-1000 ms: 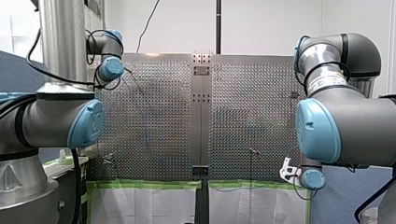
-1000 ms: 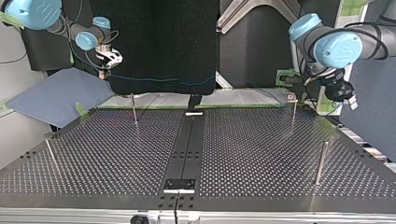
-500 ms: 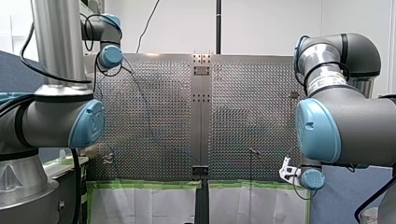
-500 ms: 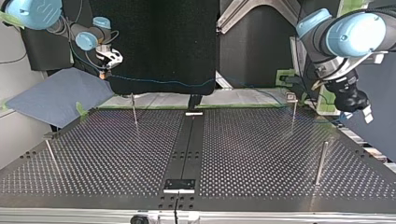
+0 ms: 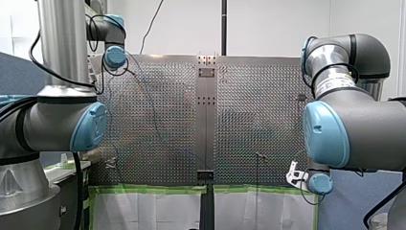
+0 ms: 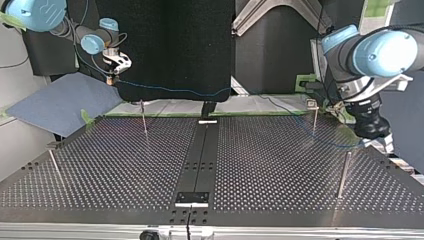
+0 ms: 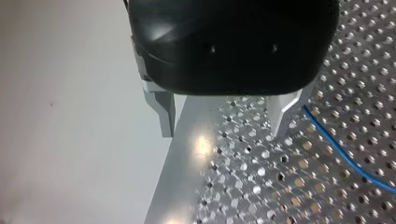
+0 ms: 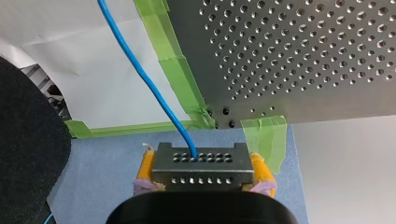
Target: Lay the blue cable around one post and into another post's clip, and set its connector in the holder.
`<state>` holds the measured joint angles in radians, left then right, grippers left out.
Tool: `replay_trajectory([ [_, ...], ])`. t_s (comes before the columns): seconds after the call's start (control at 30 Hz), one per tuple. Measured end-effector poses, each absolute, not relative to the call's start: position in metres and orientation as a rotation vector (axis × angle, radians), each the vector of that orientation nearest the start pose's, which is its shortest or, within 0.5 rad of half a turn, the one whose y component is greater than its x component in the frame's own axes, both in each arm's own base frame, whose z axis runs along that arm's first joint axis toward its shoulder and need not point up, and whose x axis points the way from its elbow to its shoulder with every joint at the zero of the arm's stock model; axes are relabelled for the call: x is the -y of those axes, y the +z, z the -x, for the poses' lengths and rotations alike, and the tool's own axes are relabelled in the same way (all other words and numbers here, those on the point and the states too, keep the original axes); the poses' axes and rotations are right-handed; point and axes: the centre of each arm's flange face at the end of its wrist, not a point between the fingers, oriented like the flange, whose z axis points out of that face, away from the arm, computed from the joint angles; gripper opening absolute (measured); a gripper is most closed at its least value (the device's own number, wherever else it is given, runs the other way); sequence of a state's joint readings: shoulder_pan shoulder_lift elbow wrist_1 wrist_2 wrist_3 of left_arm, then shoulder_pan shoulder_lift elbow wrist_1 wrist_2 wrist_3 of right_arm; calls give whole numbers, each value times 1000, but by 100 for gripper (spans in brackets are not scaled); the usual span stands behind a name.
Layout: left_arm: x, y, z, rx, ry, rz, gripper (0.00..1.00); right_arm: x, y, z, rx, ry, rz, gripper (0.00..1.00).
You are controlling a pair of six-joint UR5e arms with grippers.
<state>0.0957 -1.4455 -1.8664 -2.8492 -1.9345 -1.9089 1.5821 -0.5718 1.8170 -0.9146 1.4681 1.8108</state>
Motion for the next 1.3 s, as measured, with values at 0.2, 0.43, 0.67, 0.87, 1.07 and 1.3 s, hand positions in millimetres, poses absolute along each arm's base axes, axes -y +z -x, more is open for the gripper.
replay_trajectory([
  [0.2, 56, 434, -467, -1339, 22, 582, 100, 543, -105, -150, 1619, 1270, -1391, 0],
  [0.43, 44, 438, -490, -1322, 22, 621, 100, 542, -105, -153, 1612, 1270, -1399, 0],
  [0.67, 26, 432, -513, -1317, 32, 650, 100, 541, -105, -157, 1605, 1273, -1407, 0],
  [0.87, 18, 416, -526, -1344, 11, 649, 100, 541, -105, -159, 1603, 1274, -1410, 0],
  [1.07, 14, 401, -536, -1362, -29, 662, 100, 540, -105, -160, 1602, 1274, -1411, 0],
  [1.3, 18, 370, -549, -1426, -46, 654, 100, 540, -105, -162, 1600, 1275, -1413, 0],
])
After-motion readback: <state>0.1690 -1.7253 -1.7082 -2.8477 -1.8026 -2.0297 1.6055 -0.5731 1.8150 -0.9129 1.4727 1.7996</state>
